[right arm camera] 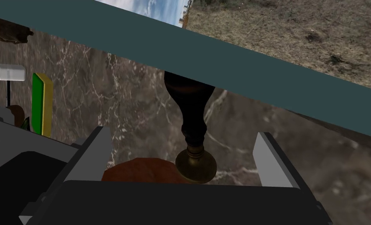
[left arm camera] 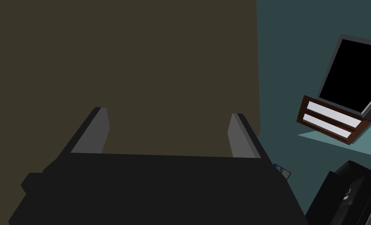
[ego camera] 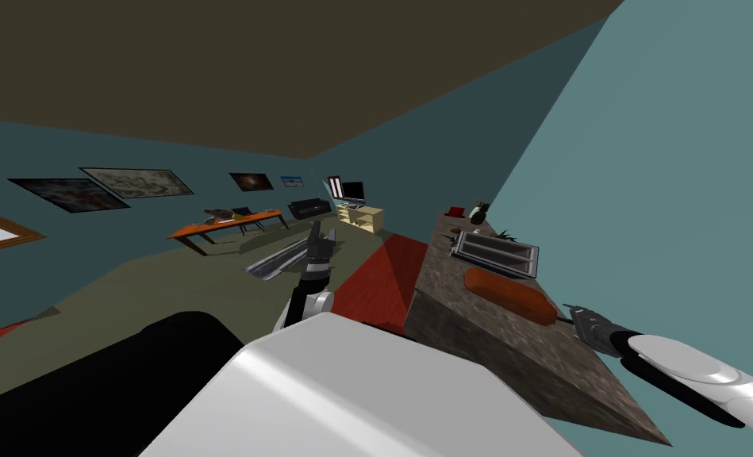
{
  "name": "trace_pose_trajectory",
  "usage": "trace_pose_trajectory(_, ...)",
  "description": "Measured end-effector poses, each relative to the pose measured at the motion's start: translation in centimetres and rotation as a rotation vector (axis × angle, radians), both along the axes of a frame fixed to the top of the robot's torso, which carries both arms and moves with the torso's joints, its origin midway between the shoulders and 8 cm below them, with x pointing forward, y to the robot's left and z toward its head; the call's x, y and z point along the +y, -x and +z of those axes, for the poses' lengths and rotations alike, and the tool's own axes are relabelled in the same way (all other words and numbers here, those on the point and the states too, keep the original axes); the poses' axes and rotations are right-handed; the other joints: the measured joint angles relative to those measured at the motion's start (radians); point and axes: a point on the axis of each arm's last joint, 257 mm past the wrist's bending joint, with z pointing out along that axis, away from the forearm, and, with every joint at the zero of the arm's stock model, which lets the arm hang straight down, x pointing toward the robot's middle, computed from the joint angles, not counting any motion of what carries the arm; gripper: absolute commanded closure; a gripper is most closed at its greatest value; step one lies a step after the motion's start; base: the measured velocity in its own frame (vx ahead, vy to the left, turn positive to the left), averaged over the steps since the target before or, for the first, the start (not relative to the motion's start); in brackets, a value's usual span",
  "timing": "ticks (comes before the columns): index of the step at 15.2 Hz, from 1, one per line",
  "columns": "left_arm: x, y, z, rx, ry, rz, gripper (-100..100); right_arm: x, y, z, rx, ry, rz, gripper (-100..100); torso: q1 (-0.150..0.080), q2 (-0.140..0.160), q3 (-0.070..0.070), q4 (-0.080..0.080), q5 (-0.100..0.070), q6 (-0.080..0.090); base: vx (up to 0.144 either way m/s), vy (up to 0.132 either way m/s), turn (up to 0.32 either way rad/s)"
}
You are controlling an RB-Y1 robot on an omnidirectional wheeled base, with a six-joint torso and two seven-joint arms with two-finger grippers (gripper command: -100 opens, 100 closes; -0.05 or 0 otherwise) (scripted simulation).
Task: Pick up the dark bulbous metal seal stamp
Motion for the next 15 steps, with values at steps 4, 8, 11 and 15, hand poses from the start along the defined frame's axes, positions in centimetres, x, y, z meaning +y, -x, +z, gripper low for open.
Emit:
trace_pose_trajectory(4, 0.0, 0.0, 0.0, 0.0, 0.0, 0.0, 0, 0.1, -0.11, -0.42, 0.01, 0.005, -0.005, -100, 0.001, -0.001, 0.0, 0.0, 0.0, 0.0, -0.029, -0.023, 0.035)
trace_pose_trajectory(8, 0.0, 0.0, 0.0, 0.0, 0.0, 0.0, 0, -0.26, -0.66, -0.02, -0.002, 0.011, -0.026, -100, 0.0, 0.0, 0.0, 0.0, 0.0, 0.0, -0.036, -0.028, 0.045)
trace_pose_trajectory(11, 0.0, 0.0, 0.0, 0.0, 0.0, 0.0, 0, -0.24, -0.37, -0.47, 0.017, 0.02, -0.02, -100, 0.001, -0.001, -0.001, 0.0, 0.0, 0.0, -0.016, -0.008, 0.003)
trace_pose_trajectory(15, 0.0, 0.0, 0.0, 0.0, 0.0, 0.0, 0, -0.46, -0.59, -0.2, 0.01, 0.024, -0.034, 100, 0.001, -0.001, -0.001, 0.0, 0.0, 0.0, -0.016, -0.011, 0.021)
